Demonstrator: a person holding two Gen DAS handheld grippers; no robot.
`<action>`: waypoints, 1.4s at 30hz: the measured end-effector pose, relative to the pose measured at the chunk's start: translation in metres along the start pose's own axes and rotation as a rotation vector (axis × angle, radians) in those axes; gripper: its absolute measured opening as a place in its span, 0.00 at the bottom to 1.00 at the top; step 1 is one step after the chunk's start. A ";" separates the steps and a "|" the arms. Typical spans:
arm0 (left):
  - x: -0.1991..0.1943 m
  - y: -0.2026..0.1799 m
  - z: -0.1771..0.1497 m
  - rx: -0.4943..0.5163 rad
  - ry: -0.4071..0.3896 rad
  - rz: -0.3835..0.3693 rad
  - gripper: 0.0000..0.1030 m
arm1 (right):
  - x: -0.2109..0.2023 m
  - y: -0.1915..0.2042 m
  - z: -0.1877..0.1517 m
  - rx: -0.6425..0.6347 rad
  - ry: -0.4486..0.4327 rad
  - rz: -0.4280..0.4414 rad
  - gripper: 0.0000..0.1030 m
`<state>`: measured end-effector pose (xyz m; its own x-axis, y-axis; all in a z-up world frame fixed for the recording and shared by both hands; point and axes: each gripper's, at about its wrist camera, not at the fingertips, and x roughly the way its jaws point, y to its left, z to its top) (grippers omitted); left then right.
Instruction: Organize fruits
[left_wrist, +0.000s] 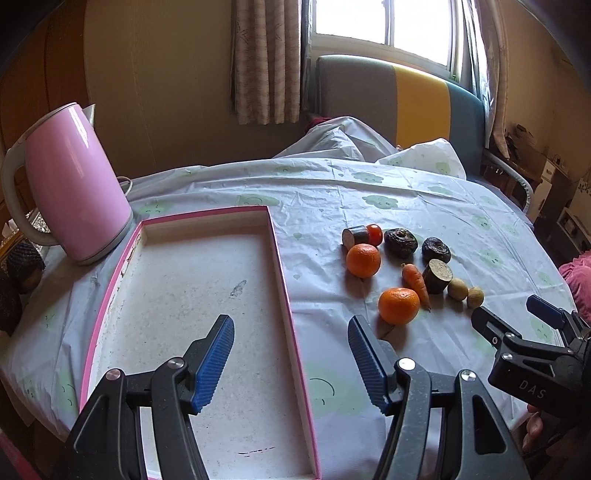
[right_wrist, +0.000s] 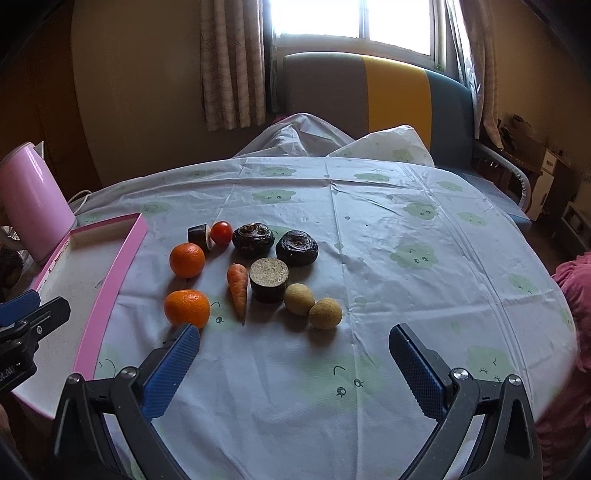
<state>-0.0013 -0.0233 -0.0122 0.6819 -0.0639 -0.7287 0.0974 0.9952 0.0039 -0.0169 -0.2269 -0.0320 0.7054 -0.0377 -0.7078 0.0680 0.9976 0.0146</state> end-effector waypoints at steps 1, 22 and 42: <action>0.001 -0.002 0.000 0.010 0.000 0.003 0.63 | 0.002 -0.001 0.001 0.004 0.004 0.001 1.00; 0.030 -0.040 0.015 0.071 0.089 -0.110 0.63 | 0.015 -0.055 0.004 0.090 0.018 -0.037 1.00; 0.086 -0.087 0.021 0.142 0.238 -0.234 0.48 | 0.021 -0.078 -0.007 0.130 0.049 -0.027 0.90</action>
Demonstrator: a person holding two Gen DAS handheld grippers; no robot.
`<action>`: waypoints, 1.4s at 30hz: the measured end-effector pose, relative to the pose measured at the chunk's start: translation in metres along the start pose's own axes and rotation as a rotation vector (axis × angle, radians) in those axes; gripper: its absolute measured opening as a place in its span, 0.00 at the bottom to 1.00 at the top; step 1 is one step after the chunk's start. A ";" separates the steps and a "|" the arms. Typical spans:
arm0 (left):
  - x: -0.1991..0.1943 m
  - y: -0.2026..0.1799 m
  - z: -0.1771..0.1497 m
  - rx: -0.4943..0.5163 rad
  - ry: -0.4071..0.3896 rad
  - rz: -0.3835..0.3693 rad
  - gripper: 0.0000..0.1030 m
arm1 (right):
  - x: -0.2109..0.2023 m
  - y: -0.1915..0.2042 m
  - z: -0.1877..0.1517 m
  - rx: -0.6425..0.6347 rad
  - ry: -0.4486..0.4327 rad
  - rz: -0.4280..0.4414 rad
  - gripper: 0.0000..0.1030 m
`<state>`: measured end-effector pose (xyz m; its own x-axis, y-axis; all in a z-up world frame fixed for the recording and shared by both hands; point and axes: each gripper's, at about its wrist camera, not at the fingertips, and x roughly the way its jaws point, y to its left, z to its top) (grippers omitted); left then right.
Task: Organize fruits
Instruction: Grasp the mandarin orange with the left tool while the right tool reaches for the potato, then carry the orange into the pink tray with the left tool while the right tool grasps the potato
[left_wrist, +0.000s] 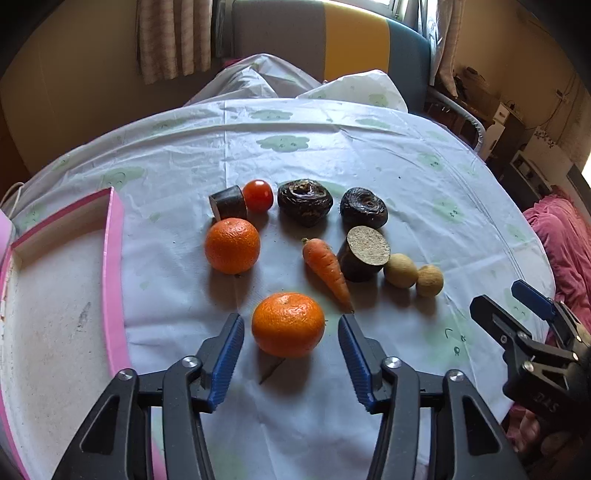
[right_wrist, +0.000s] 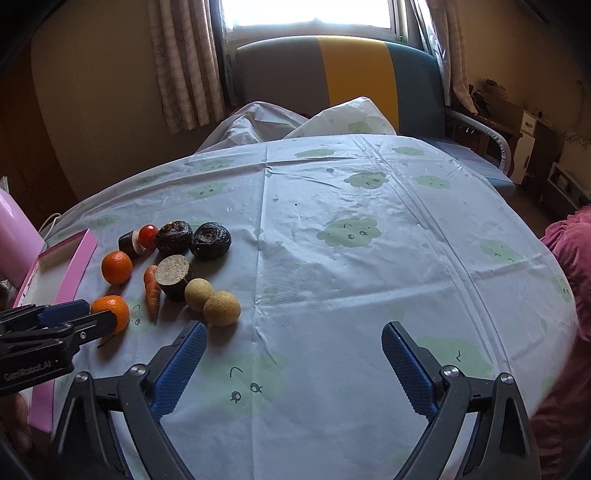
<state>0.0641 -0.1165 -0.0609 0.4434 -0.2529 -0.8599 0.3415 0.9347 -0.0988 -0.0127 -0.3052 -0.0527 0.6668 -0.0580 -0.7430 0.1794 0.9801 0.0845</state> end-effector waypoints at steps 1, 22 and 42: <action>0.002 0.000 -0.001 0.006 -0.003 0.007 0.44 | 0.000 0.000 -0.001 -0.001 0.001 0.010 0.88; -0.018 0.010 -0.013 -0.029 -0.091 -0.035 0.39 | 0.047 0.035 0.010 -0.109 0.071 0.175 0.27; -0.063 0.177 -0.041 -0.415 -0.153 0.229 0.40 | 0.048 0.041 0.007 -0.170 0.074 0.140 0.27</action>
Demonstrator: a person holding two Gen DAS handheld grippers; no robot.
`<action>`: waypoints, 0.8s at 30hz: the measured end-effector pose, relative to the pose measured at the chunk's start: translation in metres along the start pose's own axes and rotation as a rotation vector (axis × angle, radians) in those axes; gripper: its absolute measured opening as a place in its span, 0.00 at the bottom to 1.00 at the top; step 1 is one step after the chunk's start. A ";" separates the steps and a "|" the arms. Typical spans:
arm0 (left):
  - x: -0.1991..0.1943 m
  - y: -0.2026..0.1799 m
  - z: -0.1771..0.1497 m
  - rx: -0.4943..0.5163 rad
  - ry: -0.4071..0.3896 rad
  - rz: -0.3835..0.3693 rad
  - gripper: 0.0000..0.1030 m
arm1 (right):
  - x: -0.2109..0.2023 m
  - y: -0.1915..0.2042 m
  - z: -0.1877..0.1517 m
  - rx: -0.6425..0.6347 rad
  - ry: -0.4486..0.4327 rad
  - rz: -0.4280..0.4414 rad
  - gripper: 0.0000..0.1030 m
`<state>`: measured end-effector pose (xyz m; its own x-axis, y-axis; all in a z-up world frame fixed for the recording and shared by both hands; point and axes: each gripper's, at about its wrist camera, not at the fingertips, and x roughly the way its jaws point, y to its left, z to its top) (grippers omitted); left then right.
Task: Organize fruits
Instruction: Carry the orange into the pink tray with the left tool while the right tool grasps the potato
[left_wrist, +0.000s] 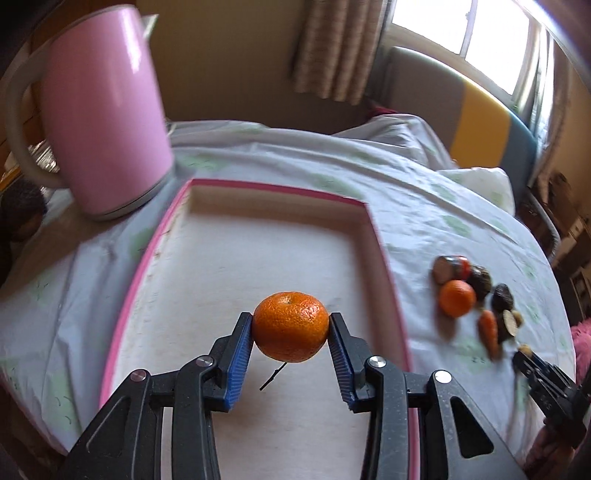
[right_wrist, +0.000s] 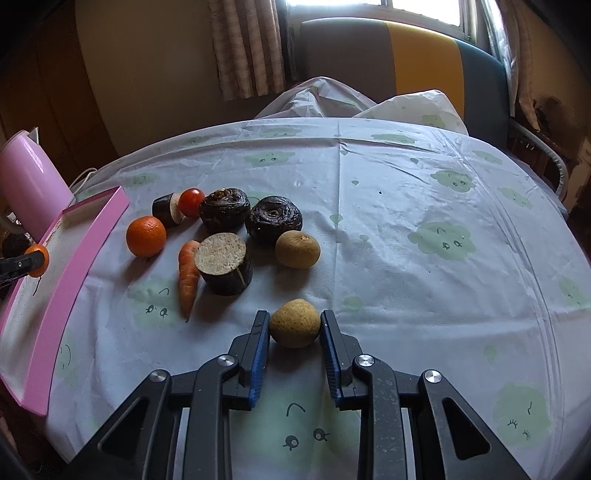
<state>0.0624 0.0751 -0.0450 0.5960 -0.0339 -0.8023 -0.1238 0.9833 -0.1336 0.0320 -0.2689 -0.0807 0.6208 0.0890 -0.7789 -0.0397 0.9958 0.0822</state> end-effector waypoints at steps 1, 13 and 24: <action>0.001 0.006 -0.001 -0.015 -0.001 0.002 0.42 | 0.000 0.001 0.000 -0.005 0.001 -0.005 0.27; -0.018 0.005 -0.017 -0.039 -0.008 0.013 0.55 | -0.005 0.008 -0.002 -0.025 0.015 -0.028 0.26; -0.029 -0.004 -0.027 -0.009 -0.013 -0.004 0.55 | -0.023 0.048 -0.006 -0.092 0.013 0.113 0.26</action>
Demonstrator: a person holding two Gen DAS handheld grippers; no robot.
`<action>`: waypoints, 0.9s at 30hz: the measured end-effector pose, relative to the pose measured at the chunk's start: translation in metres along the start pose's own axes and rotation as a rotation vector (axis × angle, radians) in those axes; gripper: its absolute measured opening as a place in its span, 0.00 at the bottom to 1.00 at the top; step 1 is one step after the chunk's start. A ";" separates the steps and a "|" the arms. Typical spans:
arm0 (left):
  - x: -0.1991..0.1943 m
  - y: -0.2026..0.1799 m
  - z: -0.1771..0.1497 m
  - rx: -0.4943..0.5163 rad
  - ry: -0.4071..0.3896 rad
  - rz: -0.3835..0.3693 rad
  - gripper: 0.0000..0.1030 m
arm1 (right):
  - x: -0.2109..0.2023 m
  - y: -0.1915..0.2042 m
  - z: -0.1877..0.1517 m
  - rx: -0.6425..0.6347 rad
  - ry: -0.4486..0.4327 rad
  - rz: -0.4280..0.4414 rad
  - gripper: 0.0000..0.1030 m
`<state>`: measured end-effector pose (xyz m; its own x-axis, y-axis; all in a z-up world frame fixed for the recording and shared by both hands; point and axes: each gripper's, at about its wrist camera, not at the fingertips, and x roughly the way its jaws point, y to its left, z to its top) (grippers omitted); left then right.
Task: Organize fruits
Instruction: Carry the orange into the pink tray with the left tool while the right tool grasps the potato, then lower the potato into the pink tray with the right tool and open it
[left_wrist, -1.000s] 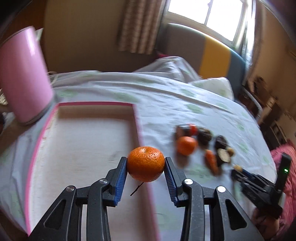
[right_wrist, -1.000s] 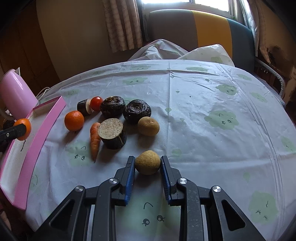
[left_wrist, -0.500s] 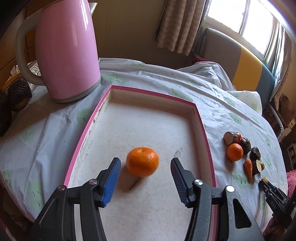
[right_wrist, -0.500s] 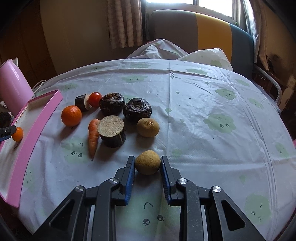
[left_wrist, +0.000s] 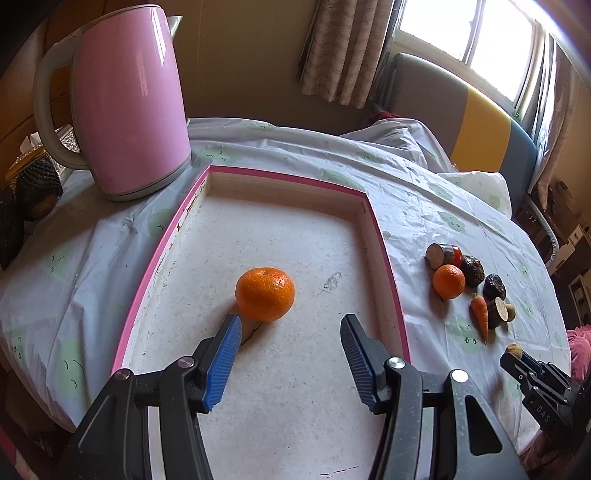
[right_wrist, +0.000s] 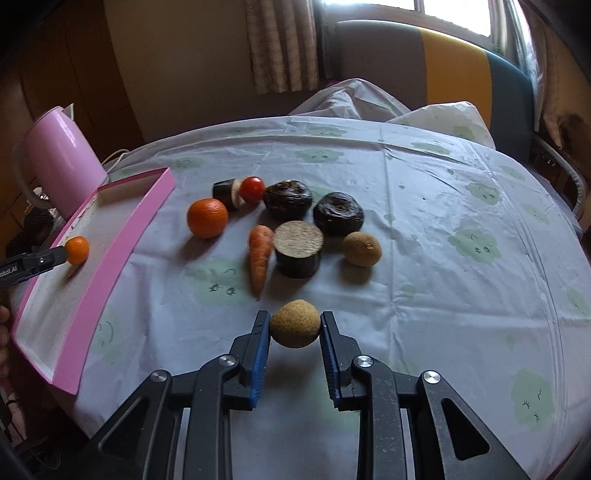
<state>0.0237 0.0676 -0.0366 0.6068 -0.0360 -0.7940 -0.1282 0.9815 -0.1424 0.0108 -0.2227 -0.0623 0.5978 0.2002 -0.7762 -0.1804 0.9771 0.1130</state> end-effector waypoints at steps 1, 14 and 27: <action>0.000 0.000 0.001 0.000 -0.001 -0.001 0.55 | -0.001 0.006 0.002 -0.009 -0.002 0.024 0.26; -0.014 0.034 0.002 -0.067 -0.037 0.016 0.55 | 0.000 0.121 0.043 -0.181 0.005 0.337 0.26; -0.015 0.044 -0.002 -0.096 -0.033 0.023 0.55 | 0.004 0.160 0.047 -0.208 -0.024 0.355 0.50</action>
<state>0.0070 0.1113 -0.0319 0.6279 -0.0054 -0.7783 -0.2165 0.9593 -0.1814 0.0204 -0.0623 -0.0181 0.4875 0.5259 -0.6970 -0.5309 0.8123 0.2416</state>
